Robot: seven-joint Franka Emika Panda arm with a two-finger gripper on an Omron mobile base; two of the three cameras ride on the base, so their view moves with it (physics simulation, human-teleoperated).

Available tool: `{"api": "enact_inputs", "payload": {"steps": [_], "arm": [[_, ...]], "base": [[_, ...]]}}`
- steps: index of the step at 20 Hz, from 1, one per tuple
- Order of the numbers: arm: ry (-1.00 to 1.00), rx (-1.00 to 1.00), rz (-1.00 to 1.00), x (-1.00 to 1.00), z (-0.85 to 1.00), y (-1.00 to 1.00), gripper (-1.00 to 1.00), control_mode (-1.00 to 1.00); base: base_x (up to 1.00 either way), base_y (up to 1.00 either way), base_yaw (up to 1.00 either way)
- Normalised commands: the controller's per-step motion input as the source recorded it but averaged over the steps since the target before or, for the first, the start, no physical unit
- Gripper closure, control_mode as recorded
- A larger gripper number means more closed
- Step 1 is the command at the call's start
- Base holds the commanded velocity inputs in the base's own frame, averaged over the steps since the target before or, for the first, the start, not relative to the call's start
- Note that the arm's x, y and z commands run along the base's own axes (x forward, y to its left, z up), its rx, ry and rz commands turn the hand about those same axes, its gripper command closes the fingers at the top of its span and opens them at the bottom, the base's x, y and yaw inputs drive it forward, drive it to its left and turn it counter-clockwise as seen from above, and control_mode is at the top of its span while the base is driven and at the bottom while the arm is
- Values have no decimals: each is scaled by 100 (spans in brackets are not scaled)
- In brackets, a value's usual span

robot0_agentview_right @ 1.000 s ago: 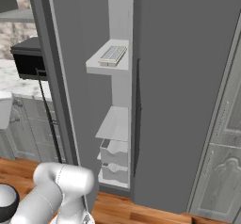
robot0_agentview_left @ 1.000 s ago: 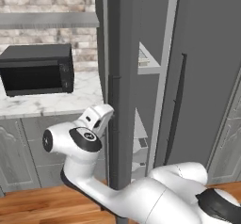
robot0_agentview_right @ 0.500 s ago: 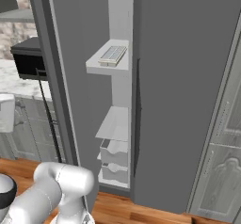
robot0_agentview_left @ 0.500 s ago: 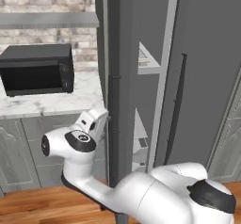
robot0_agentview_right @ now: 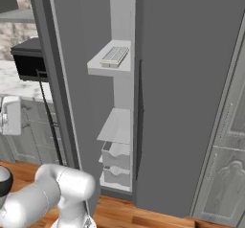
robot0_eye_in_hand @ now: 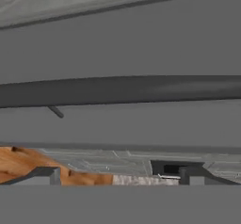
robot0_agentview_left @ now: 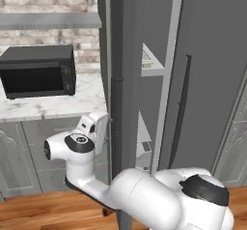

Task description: The ice cube tray has been filled with water. Take the tray and place it in the freezer to make ice. Close the freezer door after placing the tray.

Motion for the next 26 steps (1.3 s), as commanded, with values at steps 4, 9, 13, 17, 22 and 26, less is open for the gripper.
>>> {"api": "enact_inputs", "payload": {"steps": [4, 9, 13, 17, 22, 26], "arm": [[4, -7, -8, 35, -10, 4, -100, -100], [3, -8, -10, 30, -8, 19, -100, -100], [2, -9, -13, 29, -7, 13, -100, -100], [3, -8, -16, 33, -8, 2, -100, -100], [5, -8, -17, 37, -14, 0, -100, -100], [6, -8, -15, 47, -21, 1, -100, -100]], "base": [[0, 0, 0], [0, 0, 0], [0, 0, 0], [0, 0, 0], [0, 0, 0], [0, 0, 0]]}}
